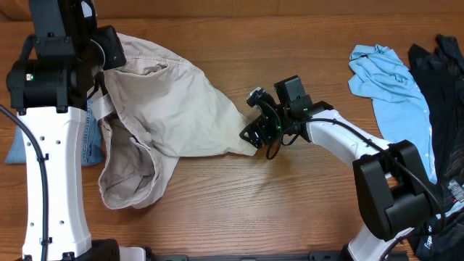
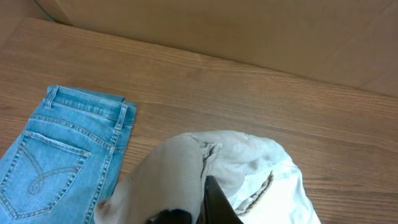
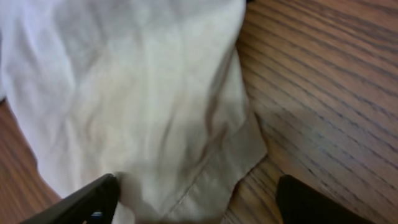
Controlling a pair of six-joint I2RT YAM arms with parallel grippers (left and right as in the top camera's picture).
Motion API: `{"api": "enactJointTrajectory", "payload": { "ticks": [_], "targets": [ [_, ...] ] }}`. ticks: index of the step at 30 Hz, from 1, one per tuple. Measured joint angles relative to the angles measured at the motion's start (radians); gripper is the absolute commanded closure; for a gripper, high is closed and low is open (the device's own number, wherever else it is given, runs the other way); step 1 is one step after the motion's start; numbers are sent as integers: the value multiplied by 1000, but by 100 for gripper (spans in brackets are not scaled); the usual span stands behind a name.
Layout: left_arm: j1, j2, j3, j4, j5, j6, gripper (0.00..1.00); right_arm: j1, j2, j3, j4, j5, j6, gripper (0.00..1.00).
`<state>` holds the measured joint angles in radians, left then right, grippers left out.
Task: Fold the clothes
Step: 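Grasp the right end of the shorts with the right gripper, then stretch the shorts between both grippers and lay them flat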
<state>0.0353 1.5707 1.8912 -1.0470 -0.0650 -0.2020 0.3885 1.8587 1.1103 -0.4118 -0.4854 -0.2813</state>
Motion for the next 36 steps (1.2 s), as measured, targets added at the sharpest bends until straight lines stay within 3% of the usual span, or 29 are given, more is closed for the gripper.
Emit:
{"api": "enactJointTrajectory", "payload": {
  "ticks": [8,10,11,15,20,23,31,36],
  "targets": [
    [0,0,0,0,0,0,95,20,0,0,-38,-51,-10,26],
    [0,0,0,-1,0,0,95,31,0,0,-42,-57,-12,53],
    [0,0,0,-1,0,0,95,34,0,0,-42,-58,-11,74],
    [0,0,0,-1,0,0,95,43,0,0,-36,-61,-9,96],
    [0,0,0,-2,0,0,96,39,0,12,-68,-3,60,96],
    [0,0,0,-5,1,0,96,-21,-44,122,-266,120,145,96],
    [0,-24,0,-7,84,0,96,-192,-407,466,-515,307,230,96],
    [0,-108,0,-8,193,0,96,-192,-601,542,-611,387,255,96]
  ]
}}
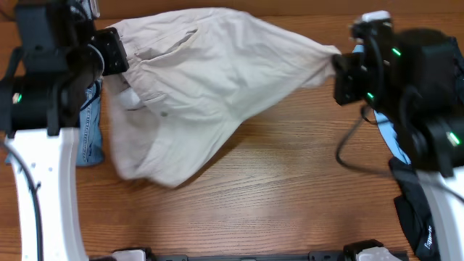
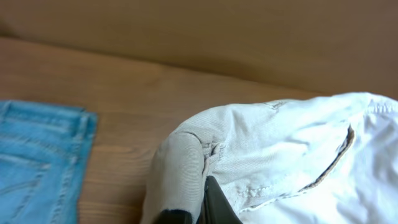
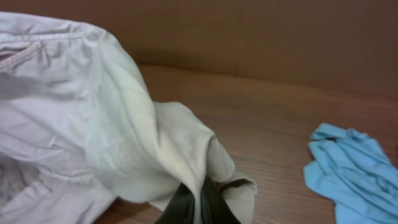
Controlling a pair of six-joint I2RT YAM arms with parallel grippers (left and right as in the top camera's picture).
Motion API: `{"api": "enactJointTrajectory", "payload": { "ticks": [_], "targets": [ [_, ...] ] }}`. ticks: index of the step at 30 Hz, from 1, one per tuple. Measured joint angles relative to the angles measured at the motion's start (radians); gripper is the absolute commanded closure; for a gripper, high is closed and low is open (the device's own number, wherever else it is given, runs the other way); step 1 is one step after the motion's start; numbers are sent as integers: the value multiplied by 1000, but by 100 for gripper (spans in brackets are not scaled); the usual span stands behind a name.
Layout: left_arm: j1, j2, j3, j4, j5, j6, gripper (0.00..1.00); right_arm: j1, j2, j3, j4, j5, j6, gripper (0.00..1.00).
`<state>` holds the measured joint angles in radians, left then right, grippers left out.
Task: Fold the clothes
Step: 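Stretch the shorts between both grippers and lay them flat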
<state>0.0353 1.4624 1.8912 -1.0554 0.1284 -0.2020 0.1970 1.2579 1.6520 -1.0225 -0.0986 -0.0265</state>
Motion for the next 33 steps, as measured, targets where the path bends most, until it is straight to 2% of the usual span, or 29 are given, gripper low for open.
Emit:
{"api": "enactJointTrajectory", "payload": {
  "ticks": [7,11,16,22,26,27,28,29,30,31,33],
  "targets": [
    [0,-186,0,-31,123,0,96,0,-148,2,-44,160,52,96],
    [-1,-304,0,-47,143,0,95,0,-261,41,-43,284,68,96],
    [-1,-393,8,-34,146,0,95,0,-320,126,3,369,75,96],
    [-1,-312,18,-21,141,0,94,0,-235,140,0,395,77,96],
    [-1,-130,21,24,108,0,94,0,-35,141,3,389,79,96],
    [-1,-72,21,44,99,2,88,0,26,141,10,386,78,96],
    [-1,-12,21,71,92,6,61,0,87,141,21,382,78,92],
    [-1,46,20,105,84,16,18,0,152,140,38,376,79,75],
    [-1,111,20,141,76,28,0,0,217,139,64,371,80,43],
    [0,169,20,168,67,30,0,0,294,139,101,368,80,26],
    [0,303,19,205,39,38,0,-1,441,137,149,364,79,18]
  ]
}}
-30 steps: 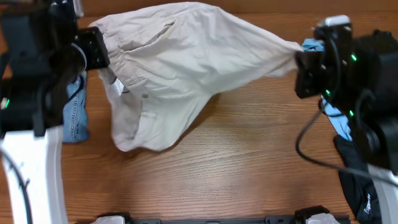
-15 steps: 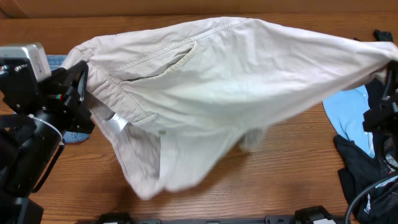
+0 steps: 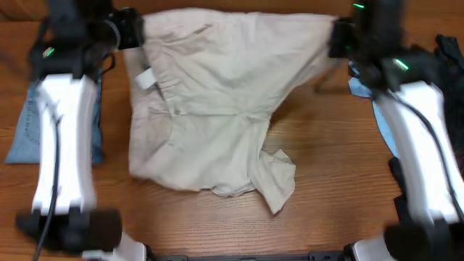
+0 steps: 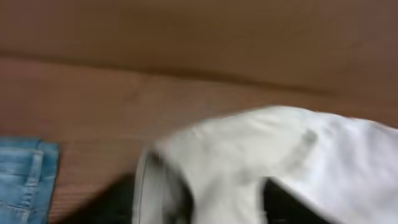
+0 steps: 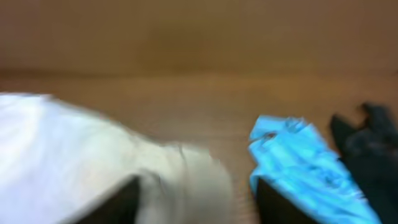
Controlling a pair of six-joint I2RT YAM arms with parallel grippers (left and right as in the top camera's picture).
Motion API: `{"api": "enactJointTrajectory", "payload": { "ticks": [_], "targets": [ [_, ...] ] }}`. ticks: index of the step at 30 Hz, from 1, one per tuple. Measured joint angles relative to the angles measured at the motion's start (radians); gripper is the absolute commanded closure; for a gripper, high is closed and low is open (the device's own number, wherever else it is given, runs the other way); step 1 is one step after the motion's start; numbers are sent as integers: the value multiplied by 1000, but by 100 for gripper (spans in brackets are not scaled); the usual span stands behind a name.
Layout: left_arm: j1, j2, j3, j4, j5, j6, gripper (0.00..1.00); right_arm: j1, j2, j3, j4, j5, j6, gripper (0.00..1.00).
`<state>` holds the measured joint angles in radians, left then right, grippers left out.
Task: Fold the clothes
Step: 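Stretch the shorts between both grippers and lay them flat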
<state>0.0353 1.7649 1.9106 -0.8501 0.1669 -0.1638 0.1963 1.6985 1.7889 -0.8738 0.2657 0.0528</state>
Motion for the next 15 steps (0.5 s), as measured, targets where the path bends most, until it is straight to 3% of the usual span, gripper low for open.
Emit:
{"api": "enactJointTrajectory", "payload": {
  "ticks": [6,15],
  "targets": [
    [11,194,-10,-161,-50,11,0,0,211,-25,-79,-5,2,12],
    [19,172,-15,-589,-67,14,0,-26,88,-21,-388,-167,40,12]
  ]
}}
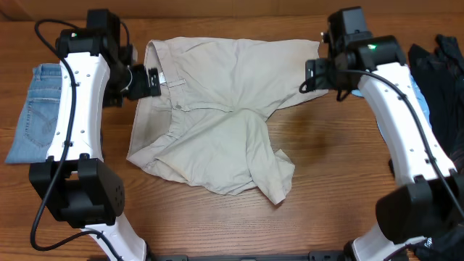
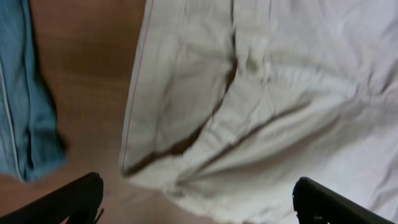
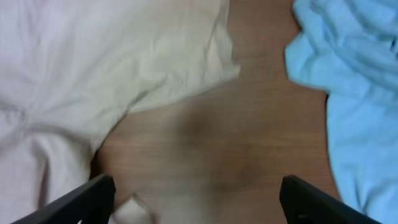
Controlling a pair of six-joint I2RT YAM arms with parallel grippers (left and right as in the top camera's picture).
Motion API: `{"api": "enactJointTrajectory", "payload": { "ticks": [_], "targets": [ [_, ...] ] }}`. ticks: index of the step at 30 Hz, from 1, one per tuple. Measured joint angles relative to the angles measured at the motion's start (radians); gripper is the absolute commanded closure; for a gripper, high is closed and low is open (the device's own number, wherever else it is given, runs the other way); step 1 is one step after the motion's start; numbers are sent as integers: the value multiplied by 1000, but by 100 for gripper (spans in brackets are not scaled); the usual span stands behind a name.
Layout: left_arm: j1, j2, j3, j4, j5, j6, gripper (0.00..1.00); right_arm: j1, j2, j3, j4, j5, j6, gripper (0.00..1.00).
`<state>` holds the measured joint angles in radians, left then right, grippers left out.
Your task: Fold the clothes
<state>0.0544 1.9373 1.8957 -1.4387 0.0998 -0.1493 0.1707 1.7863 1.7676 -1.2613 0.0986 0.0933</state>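
The beige shorts point(image 1: 210, 101) lie spread on the table's middle, waistband to the left, with one leg crumpled toward the front point(image 1: 272, 174). My left gripper point(image 1: 143, 80) hovers open over the waistband edge; in its wrist view the left gripper point(image 2: 199, 205) shows wide-apart fingers point(image 2: 78, 198) above the beige shorts point(image 2: 249, 93). My right gripper point(image 1: 313, 76) stands open by the shorts' right leg hem. In the right wrist view the right gripper point(image 3: 199, 202) is above bare wood, with the hem point(image 3: 186, 68) ahead of it.
Folded blue jeans point(image 1: 36, 109) lie at the left edge, also blue jeans point(image 2: 25, 93) beside the waistband. A light blue garment point(image 3: 348, 93) and a black garment point(image 1: 438, 54) lie at the right, partly under my right arm.
Both grippers were holding the shorts stretched between them at the far side. Now both are open and the shorts lie on the table beneath them.
My left gripper held the waistband while the right stood open at a leg hem mid-table. Then both were shut on the shorts, lifted and stretched between them. Then the shorts hung spread at the far side. Now they lie let go on the table.
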Motion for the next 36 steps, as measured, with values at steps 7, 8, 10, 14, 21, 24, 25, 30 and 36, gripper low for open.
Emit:
{"api": "enactJointTrajectory", "payload": {
  "ticks": [7,8,10,14,21,24,25,30,36],
  "targets": [
    [0,-2,-99,-5,0,19,10,-51,-22,0,-106,-75,15,11],
    [0,-2,-123,3,0,27,16,-64,-22,0,-124,-83,19,11],
    [0,-2,-187,22,1,34,18,-83,-22,0,-156,-93,25,11],
    [0,-5,-315,62,16,47,16,-93,-22,0,-279,-130,29,2],
    [0,-5,-470,116,41,49,16,-90,-22,-19,-354,-254,23,2],
    [0,-5,-512,154,75,49,25,-85,-22,-83,-330,-311,-5,2],
    [0,-5,-524,163,87,48,36,-81,-22,-116,-315,-330,-16,2],
    [0,-5,-555,180,122,54,78,-51,-22,-298,-227,-418,-50,2],
    [0,-5,-557,203,137,65,96,17,-22,-542,-114,-563,-133,4]
  ]
}}
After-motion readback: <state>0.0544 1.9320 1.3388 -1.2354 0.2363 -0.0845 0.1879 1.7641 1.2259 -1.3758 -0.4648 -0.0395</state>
